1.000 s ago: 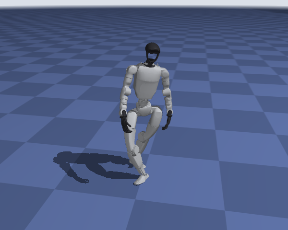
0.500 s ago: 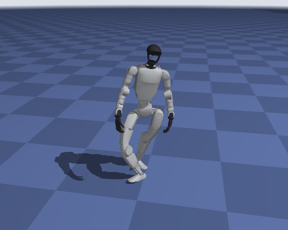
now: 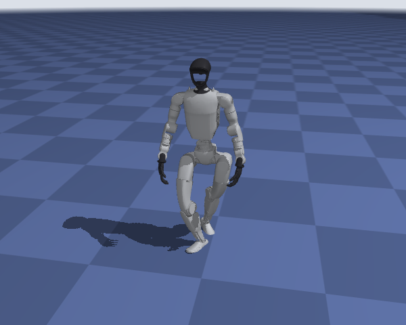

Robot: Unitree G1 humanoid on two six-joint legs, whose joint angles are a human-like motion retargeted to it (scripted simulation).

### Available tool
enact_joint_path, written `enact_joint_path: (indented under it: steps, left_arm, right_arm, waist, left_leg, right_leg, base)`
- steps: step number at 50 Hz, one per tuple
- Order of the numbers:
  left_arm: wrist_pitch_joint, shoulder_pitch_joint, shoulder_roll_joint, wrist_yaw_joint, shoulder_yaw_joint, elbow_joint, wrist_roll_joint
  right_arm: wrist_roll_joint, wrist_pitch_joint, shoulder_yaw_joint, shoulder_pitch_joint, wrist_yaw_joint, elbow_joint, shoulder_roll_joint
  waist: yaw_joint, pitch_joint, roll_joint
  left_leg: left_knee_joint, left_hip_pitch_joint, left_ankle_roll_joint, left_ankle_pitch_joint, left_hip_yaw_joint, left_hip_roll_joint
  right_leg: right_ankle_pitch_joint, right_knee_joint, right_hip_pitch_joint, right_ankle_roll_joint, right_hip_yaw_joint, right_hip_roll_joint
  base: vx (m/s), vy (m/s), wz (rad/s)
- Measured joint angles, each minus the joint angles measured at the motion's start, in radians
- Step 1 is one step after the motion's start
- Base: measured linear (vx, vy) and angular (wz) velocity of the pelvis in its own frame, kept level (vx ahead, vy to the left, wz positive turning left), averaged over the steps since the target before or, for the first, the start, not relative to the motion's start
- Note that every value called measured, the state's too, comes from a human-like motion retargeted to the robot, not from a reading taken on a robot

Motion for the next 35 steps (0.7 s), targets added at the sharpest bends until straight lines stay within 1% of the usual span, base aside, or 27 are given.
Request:
enact_joint_path:
  steps: [3,5,7,12,16,20,25,30,35]
  left_arm:
    - [0.002,-0.002,0.002,0.001,0.016,-0.018,-0.029]
    - [0.002,-0.005,0.002,0.004,0.024,-0.031,-0.046]
    - [0.003,-0.006,-0.001,0.003,0.031,-0.044,-0.061]
    - [0.001,-0.009,-0.016,0.003,0.036,-0.075,-0.088]
    - [-0.001,-0.018,-0.032,0.002,0.035,-0.093,-0.099]
    - [-0.005,-0.028,-0.048,0.008,0.03,-0.103,-0.1]
    - [-0.008,-0.039,-0.065,0.019,0.022,-0.106,-0.088]
    - [-0.01,-0.047,-0.074,0.033,0.019,-0.104,-0.07]
    - [-0.016,-0.054,-0.078,0.06,0.02,-0.111,-0.051]
  right_arm:
    - [-0.007,0.009,0.002,0.012,0.009,0.02,-0.003]
    - [-0.011,0.014,0.003,0.018,0.017,0.031,-0.005]
    - [-0.016,0.018,0.005,0.024,0.026,0.04,-0.005]
    - [-0.026,0.025,0.012,0.037,0.049,0.05,-0.006]
    - [-0.034,0.029,0.019,0.038,0.066,0.049,-0.009]
    - [-0.044,0.03,0.03,0.038,0.08,0.043,-0.012]
    - [-0.057,0.029,0.045,0.033,0.095,0.036,-0.011]
    - [-0.068,0.027,0.057,0.028,0.104,0.028,-0.006]
    - [-0.07,0.024,0.062,0.022,0.108,0.02,0.003]
  waist:
    - [0.0,0.017,0.029]
    - [0.0,0.033,0.05]
    - [0.0,0.049,0.071]
    - [-0.005,0.074,0.113]
    - [-0.016,0.086,0.144]
    - [-0.027,0.094,0.166]
    - [-0.039,0.105,0.173]
    - [-0.048,0.119,0.162]
    - [-0.051,0.139,0.13]
  left_leg:
    - [0.084,-0.012,-0.021,-0.018,-0.061,0.041]
    - [0.153,-0.037,-0.037,-0.067,-0.129,0.071]
    - [0.223,-0.073,-0.047,-0.143,-0.207,0.098]
    - [0.361,-0.155,-0.04,-0.298,-0.337,0.141]
    - [0.46,-0.198,-0.032,-0.372,-0.374,0.173]
    - [0.525,-0.218,-0.026,-0.413,-0.381,0.2]
    - [0.56,-0.219,-0.023,-0.44,-0.375,0.22]
    - [0.567,-0.206,-0.018,-0.451,-0.363,0.225]
    - [0.555,-0.188,-0.01,-0.455,-0.35,0.212]
  right_leg:
    - [0.01,-0.041,0.053,0.005,0.044,0.044]
    - [0.016,-0.064,0.09,0.008,0.07,0.076]
    - [0.023,-0.082,0.122,0.01,0.096,0.108]
    - [0.029,-0.095,0.168,0.01,0.153,0.166]
    - [0.036,-0.121,0.198,0.006,0.187,0.213]
    - [0.044,-0.143,0.221,0.002,0.214,0.251]
    - [0.048,-0.156,0.238,0.0,0.24,0.281]
    - [0.04,-0.14,0.242,0.002,0.253,0.29]
    - [0.012,-0.077,0.224,0.008,0.257,0.278]
  base:
    - [0.15,-0.06,-0.9]
    - [0.12,-0.04,-0.98]
    - [0.08,-0.03,-0.98]
    - [0.08,-0.02,-0.77]
    - [0.08,-0.01,-0.56]
    - [0.06,0.0,-0.49]
    - [0.04,0.0,-0.42]
    - [0.02,0.01,-0.35]
    - [0.0,0.02,-0.26]
